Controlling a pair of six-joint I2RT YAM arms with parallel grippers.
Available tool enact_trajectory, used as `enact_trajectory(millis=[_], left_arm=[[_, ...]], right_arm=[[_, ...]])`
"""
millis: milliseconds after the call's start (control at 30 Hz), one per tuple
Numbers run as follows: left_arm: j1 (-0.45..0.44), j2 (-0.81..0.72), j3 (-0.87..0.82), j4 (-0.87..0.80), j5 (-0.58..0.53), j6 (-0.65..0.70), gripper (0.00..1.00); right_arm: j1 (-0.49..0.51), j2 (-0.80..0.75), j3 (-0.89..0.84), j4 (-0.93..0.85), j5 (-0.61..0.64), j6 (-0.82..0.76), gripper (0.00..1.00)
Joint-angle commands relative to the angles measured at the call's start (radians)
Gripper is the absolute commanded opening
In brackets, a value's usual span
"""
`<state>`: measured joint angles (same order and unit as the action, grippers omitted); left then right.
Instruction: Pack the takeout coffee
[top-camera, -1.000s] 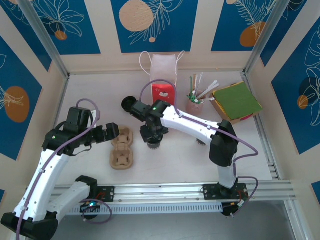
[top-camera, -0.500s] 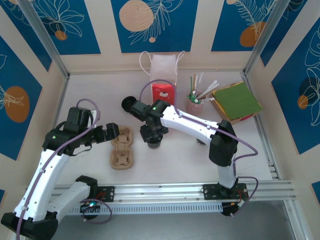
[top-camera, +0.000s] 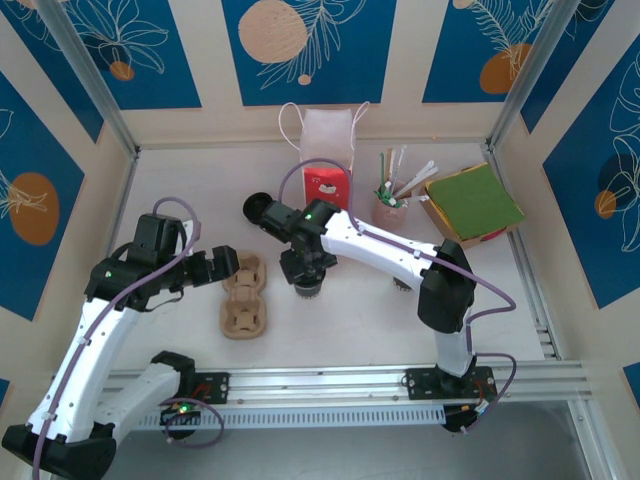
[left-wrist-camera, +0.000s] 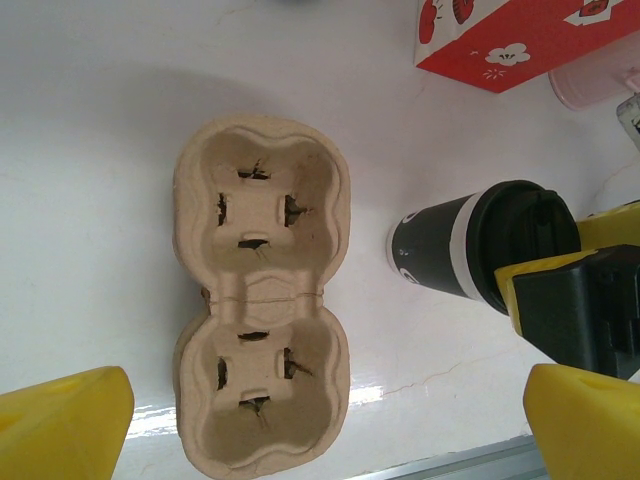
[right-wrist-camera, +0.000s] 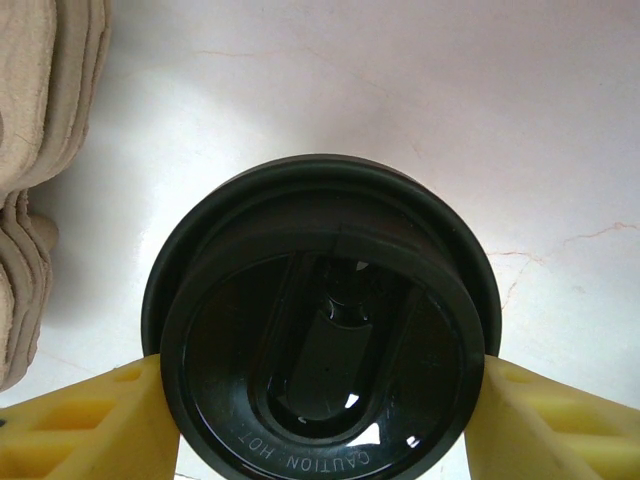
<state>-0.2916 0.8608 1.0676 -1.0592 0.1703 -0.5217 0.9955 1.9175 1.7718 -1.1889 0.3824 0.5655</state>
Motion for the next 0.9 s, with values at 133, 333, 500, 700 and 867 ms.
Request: enact_trajectory(millis=[133,333,500,700,867], left_arm=[[-0.007,-0.011,-0.007,-0.004,-0.011,-0.003,1.0],[-0.007,-0.013,-0.008,-0.005,-0.011,-0.006,1.0],[-0.007,-0.012,-0.01,-0.004,-0.009,-0.005,1.0],[-0.006,-0.011,-0.009,-0.004,-0.009,-0.003,1.0],[-0.006,-0.009,-0.012,-0.004,-0.009,-0.004,1.0]], right_arm=[[0.009,-0.015,0.046,-0.02,0.015,-0.006,0.66],[0.009,-0.011,0.011,-0.011,0.003,-0.001,0.66],[0.009,-0.012,-0.018,-0.002,-0.005,0.004,0.66],[0.011,-0.014,-0.035,0.009,-0.015,0.011,0.66],[0.018,-0.008,-0.03,0.008,-0.009,0.014,0.66]])
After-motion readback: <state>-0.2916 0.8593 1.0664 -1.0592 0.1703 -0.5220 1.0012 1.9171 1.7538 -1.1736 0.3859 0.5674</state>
